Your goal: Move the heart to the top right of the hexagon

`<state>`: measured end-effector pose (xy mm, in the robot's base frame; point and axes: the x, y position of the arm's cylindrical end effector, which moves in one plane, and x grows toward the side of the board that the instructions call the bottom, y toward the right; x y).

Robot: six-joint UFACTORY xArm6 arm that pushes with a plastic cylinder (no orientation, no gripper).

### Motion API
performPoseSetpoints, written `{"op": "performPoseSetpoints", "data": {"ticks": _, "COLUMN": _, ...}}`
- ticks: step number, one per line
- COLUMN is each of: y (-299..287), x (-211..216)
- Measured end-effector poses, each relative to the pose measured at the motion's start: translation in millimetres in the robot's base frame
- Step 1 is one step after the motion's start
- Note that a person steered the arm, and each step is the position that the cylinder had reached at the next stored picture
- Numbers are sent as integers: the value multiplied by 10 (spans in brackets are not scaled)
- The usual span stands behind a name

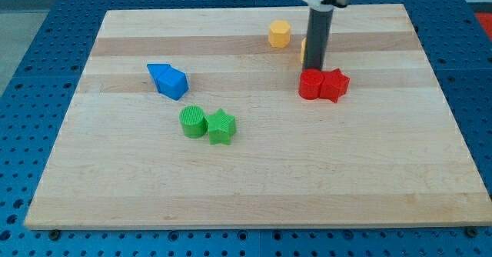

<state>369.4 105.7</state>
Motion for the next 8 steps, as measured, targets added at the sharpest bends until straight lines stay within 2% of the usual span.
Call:
{"op": "performPoseSetpoints", "data": {"ticks": 4, "y": 19, "x": -349}}
{"op": "performPoseSetpoints", "data": {"ticks": 8, "y": -173, "x": -480}}
